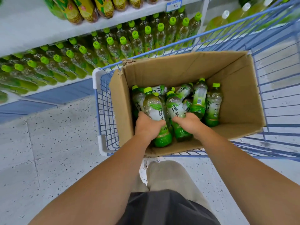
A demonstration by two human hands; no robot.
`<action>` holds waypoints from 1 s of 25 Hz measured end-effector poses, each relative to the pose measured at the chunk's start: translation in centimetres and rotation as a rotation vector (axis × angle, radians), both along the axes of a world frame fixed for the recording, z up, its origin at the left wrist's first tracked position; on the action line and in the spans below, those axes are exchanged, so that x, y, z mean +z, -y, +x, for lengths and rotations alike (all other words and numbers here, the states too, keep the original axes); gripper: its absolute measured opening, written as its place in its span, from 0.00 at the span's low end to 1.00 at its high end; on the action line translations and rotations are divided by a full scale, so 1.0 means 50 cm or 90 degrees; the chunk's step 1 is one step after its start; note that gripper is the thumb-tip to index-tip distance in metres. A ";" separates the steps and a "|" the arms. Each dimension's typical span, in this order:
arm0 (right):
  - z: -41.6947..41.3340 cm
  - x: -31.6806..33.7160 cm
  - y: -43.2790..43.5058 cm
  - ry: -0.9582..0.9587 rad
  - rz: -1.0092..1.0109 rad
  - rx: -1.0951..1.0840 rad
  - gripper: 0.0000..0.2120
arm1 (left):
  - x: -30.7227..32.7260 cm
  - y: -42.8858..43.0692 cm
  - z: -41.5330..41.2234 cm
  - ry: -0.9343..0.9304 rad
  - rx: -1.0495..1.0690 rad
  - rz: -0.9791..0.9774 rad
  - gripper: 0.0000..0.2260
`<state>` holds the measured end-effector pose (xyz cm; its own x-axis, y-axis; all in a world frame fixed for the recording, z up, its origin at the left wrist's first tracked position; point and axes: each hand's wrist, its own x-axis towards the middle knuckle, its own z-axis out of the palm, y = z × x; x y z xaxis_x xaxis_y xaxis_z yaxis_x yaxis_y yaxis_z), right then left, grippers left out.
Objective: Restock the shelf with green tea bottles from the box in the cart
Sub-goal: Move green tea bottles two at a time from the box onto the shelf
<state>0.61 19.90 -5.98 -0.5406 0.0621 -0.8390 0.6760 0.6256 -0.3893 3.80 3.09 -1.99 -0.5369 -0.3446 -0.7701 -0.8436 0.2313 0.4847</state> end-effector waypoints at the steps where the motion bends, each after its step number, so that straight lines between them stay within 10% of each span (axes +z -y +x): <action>1: 0.009 0.021 0.000 -0.009 -0.025 -0.043 0.23 | 0.014 0.003 0.002 -0.013 -0.009 0.018 0.34; 5: 0.035 0.116 -0.006 -0.071 -0.056 -0.125 0.08 | 0.070 0.021 0.006 -0.076 -0.038 0.112 0.28; 25: 0.067 0.520 0.235 -0.372 -0.135 -0.071 0.09 | 0.445 0.329 0.073 -0.361 0.034 0.308 0.10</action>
<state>3.98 8.15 20.00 -0.9132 0.0096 -0.4075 0.3713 0.4319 -0.8219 7.47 -13.38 20.25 -0.8889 -0.0743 -0.4521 -0.4377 -0.1535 0.8859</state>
